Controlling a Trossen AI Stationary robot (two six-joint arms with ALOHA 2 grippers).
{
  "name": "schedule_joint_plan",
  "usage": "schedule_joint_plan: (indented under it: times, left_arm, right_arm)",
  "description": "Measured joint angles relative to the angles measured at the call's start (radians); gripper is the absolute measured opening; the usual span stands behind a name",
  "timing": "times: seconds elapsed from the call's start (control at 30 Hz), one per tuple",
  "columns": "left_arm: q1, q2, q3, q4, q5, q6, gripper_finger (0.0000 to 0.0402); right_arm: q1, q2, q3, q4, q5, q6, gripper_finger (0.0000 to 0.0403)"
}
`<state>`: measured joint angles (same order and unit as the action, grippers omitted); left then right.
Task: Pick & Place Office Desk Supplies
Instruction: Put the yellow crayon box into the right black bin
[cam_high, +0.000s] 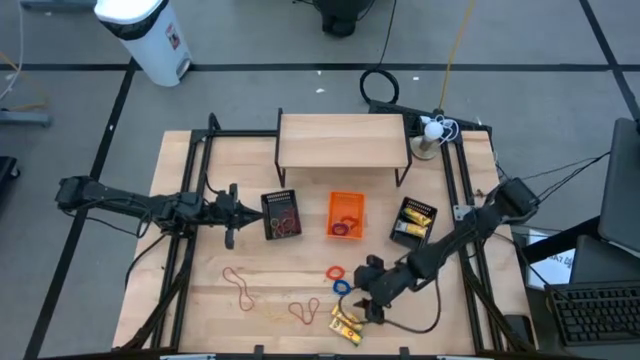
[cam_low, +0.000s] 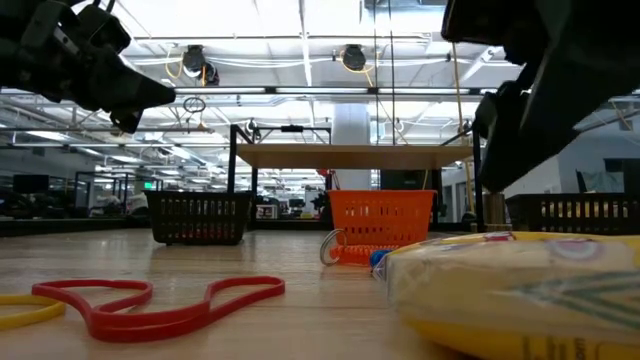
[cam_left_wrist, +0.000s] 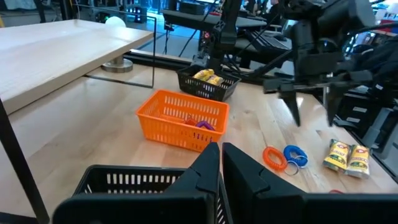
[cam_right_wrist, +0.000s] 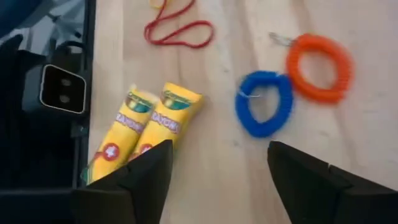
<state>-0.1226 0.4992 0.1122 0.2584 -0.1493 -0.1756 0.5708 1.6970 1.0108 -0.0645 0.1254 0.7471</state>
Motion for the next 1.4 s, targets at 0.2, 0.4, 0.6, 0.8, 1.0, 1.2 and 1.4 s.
schedule_joint_plan:
  times: [0.2, 0.4, 0.6, 0.8, 1.0, 1.2, 1.4]
  left_arm:
    - [0.0, 0.0, 0.0, -0.003, 0.0, 0.013, 0.0021]
    - [0.0, 0.0, 0.0, -0.003, -0.008, 0.016, 0.0021]
    - [0.0, 0.0, 0.0, -0.004, -0.007, 0.015, 0.0021]
    - [0.0, 0.0, 0.0, -0.01, -0.007, 0.03, 0.0021]
    - [0.0, 0.0, 0.001, 0.005, -0.008, 0.032, 0.0021]
    - [0.0, 0.0, 0.001, 0.004, -0.006, 0.013, 0.0021]
    - [0.0, 0.0, 0.001, 0.003, 0.002, -0.018, 0.0021]
  right_arm:
    - [0.058, 0.086, 0.082, 0.006, 0.03, 0.0, 0.0258]
    - [0.065, 0.172, 0.146, 0.003, 0.054, 0.029, 0.0258]
    - [0.069, 0.218, 0.152, 0.009, 0.059, 0.112, 0.0258]
    - [0.103, 0.238, 0.152, 0.062, 0.166, 0.172, 0.0253]
    - [0.155, 0.282, 0.151, 0.062, 0.251, 0.256, 0.0229]
    - [0.179, 0.322, 0.155, 0.061, 0.31, 0.323, 0.0209]
    - [0.184, 0.321, 0.156, -0.055, 0.329, 0.382, 0.0198]
